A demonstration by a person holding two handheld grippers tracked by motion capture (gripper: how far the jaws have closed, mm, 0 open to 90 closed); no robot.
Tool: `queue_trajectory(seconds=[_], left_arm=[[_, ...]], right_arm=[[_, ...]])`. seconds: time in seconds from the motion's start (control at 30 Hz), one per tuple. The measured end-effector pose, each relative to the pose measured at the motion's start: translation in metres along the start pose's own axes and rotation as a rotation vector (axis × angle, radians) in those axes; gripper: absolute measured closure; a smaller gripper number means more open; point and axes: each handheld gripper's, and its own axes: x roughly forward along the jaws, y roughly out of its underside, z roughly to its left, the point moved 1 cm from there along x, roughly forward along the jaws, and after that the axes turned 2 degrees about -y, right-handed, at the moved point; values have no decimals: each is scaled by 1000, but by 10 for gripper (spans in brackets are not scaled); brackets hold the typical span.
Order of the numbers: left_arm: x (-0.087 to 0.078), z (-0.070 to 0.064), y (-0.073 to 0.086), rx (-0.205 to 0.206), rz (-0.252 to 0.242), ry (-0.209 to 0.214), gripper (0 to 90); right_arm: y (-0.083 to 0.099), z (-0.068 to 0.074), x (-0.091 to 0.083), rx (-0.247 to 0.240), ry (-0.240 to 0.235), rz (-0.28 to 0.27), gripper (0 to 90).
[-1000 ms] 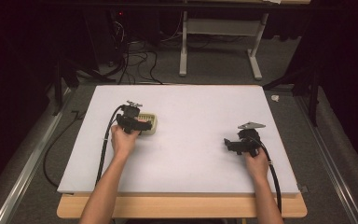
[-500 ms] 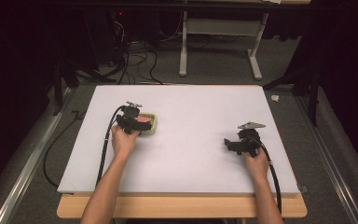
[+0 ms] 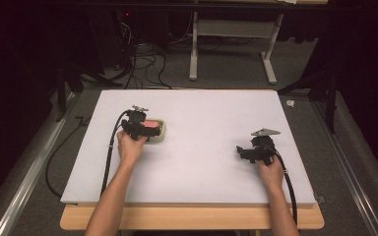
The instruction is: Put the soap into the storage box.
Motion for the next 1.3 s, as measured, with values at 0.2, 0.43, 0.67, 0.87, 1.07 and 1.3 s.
queue_trajectory(seconds=[0.2, 0.43, 0.67, 0.87, 1.07, 1.3], left_arm=[[-8, 0, -1, 6, -20, 11, 67], [-27, 3, -1, 12, -70, 41, 82], [-38, 6, 2, 11, -95, 47, 89], [-46, 4, 3, 21, -106, 58, 92], [-55, 3, 3, 31, -123, 67, 94], [-66, -1, 4, 50, -140, 83, 94]], right_arm=[[0, 0, 0, -1, 0, 0, 158], [0, 0, 0, 0, -1, 0, 158], [0, 0, 0, 0, -1, 0, 158], [0, 0, 0, 0, -1, 0, 158], [0, 0, 0, 0, -1, 0, 158], [0, 0, 0, 0, 0, 0, 158]])
